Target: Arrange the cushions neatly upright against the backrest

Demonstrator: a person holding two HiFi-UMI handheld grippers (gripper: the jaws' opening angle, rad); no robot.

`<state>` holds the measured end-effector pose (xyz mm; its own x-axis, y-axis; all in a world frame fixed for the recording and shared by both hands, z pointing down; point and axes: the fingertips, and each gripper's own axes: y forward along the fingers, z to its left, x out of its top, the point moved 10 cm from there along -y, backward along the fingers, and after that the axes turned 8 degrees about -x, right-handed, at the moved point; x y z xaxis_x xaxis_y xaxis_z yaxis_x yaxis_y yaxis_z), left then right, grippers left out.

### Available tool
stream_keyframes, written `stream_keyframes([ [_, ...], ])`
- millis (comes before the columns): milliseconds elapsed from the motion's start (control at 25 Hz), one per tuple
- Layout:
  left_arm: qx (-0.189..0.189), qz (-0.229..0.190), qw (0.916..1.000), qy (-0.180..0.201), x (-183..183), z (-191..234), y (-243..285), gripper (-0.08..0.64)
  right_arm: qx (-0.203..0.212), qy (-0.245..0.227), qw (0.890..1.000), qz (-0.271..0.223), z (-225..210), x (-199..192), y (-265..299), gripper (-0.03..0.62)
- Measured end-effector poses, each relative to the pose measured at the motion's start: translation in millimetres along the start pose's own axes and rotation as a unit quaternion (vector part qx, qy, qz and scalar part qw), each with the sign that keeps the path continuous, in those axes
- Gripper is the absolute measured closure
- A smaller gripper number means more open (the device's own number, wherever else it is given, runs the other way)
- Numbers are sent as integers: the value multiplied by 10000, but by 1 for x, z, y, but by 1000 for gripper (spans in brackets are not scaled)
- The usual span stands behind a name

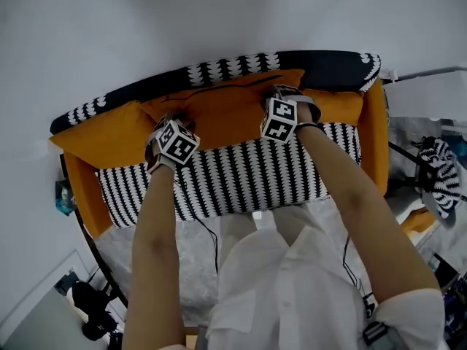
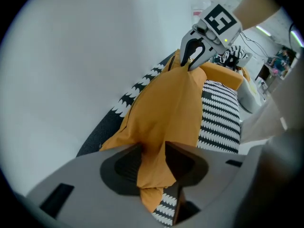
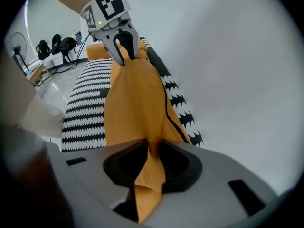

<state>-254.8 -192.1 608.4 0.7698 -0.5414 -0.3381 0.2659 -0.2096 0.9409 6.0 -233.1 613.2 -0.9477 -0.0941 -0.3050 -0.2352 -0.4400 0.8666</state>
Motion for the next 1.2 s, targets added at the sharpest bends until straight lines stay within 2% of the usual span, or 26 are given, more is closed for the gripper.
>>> stream_keyframes([
  [160, 129, -499, 9983, -275, 9, -4, -21, 402, 9, 419, 9991, -102, -6, 0, -16, 489],
  [280, 239, -1180, 9906, -654, 19, -10, -45, 423, -112, 1142, 9927, -359, -15, -1, -37, 502],
  [360, 293, -1569, 9833, -875, 23, -15, -59, 434, -219, 1838, 9809, -590, -23, -5, -55, 502],
  [480, 377, -2052, 9708, -1184, 22, -28, -81, 445, -430, 2781, 9551, -928, -31, -16, -88, 500],
  [560, 465, -2539, 9536, -1551, 21, -38, -104, 451, -624, 3393, 9309, -1199, -34, -27, -114, 499],
  [680, 603, -3364, 9150, -2145, 16, -56, -139, 485, -784, 4172, 8893, -1701, -29, -44, -152, 499],
  [960, 1005, -4487, 8432, -2786, 12, -124, -207, 511, -1056, 4836, 8326, -2487, 2, -92, -239, 545],
  [1000, 1072, -4596, 8367, -2778, 13, -135, -216, 520, -1061, 4884, 8264, -2595, 6, -99, -252, 557],
  [1080, 1172, -4788, 8286, -2655, 18, -159, -231, 534, -1095, 4849, 8207, -2818, 12, -113, -281, 569],
  [1200, 1273, -5036, 8233, -2289, 28, -191, -255, 545, -1216, 4713, 8130, -3195, 20, -124, -323, 578],
])
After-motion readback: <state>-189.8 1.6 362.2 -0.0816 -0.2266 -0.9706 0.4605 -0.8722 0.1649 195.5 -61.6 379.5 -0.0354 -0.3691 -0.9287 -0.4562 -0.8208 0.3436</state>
